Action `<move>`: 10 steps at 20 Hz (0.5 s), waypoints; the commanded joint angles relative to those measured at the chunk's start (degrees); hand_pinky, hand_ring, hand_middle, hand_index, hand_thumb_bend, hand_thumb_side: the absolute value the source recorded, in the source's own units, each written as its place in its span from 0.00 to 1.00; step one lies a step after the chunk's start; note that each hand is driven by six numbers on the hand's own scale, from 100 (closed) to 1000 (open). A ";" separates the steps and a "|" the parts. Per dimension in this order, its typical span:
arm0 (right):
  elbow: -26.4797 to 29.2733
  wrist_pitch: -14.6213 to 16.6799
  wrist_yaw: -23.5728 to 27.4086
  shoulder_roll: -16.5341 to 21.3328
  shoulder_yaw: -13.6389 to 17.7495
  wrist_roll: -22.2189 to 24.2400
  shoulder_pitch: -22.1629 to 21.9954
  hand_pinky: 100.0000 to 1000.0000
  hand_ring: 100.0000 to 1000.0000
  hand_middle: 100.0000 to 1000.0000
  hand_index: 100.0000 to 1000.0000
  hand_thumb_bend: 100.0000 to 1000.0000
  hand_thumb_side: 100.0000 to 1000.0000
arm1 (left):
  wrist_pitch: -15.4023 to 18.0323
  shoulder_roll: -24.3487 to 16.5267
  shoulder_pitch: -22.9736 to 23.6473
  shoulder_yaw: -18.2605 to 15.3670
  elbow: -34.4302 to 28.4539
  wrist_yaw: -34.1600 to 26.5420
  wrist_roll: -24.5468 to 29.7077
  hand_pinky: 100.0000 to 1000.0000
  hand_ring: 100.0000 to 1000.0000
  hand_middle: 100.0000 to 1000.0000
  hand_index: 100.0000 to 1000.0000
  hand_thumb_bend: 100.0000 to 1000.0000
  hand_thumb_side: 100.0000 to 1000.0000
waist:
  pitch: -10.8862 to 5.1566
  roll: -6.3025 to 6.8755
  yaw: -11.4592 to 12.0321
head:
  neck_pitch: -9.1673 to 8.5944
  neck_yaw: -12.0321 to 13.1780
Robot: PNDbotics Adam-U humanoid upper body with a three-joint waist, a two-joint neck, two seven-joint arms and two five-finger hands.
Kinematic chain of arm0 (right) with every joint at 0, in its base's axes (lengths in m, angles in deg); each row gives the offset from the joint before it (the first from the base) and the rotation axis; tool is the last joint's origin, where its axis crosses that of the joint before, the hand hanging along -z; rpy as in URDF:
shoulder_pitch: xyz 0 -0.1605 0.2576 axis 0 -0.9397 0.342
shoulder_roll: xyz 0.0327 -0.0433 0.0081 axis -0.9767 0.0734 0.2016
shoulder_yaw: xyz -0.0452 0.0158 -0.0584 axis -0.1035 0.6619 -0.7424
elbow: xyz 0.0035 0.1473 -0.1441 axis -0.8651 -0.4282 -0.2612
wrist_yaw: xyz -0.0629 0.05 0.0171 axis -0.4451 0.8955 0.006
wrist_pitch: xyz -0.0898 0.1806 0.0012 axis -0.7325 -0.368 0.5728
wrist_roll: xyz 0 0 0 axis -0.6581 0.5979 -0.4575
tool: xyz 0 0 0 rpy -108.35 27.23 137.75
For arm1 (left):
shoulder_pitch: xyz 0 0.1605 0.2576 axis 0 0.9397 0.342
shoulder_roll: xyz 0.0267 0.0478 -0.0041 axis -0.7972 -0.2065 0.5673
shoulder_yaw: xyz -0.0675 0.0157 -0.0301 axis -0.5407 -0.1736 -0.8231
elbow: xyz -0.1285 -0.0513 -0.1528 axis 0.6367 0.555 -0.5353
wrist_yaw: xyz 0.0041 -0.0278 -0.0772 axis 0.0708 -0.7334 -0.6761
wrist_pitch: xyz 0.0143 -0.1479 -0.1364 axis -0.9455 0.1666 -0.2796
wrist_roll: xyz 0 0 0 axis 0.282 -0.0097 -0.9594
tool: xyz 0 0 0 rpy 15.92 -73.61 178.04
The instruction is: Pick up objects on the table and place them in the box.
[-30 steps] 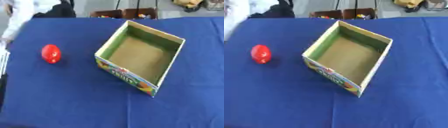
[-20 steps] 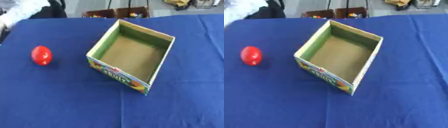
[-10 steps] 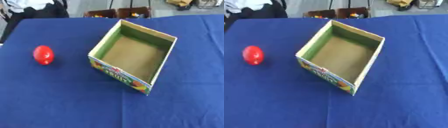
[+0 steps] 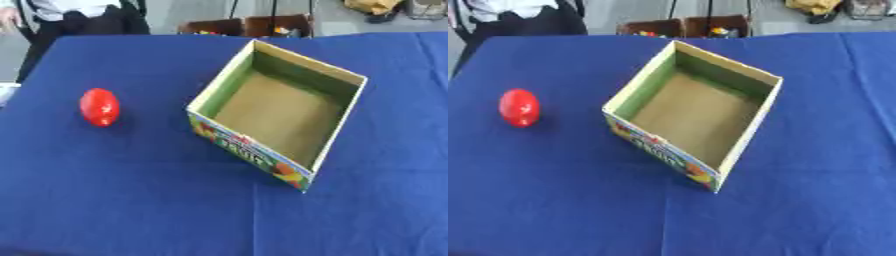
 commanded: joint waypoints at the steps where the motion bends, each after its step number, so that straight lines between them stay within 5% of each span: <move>1: 0.68 -0.12 0.29 1.94 0.17 0.29 0.64 0.67 0.77 0.77 0.83 0.00 1.00 | -3.53 -5.74 -1.30 0.81 -0.19 0.58 10.24 0.81 0.92 0.89 0.98 0.42 1.00 | -1.72 0.62 -0.22 | 0.33 0.39; 5: 0.68 -0.15 0.38 2.14 -0.08 0.66 0.75 0.68 0.77 0.77 0.83 0.00 1.00 | -4.39 -9.25 -3.26 2.94 2.78 0.48 24.63 0.84 0.96 0.94 1.00 0.45 1.00 | -1.85 0.80 -0.76 | 0.03 0.68; 10: 0.68 -0.26 0.51 2.24 -0.41 1.07 0.88 0.68 0.77 0.77 0.83 0.00 1.00 | -4.01 -10.79 -6.92 5.63 10.24 2.89 35.32 0.79 0.93 0.93 1.00 0.44 0.94 | -1.83 0.99 -1.23 | -0.59 0.89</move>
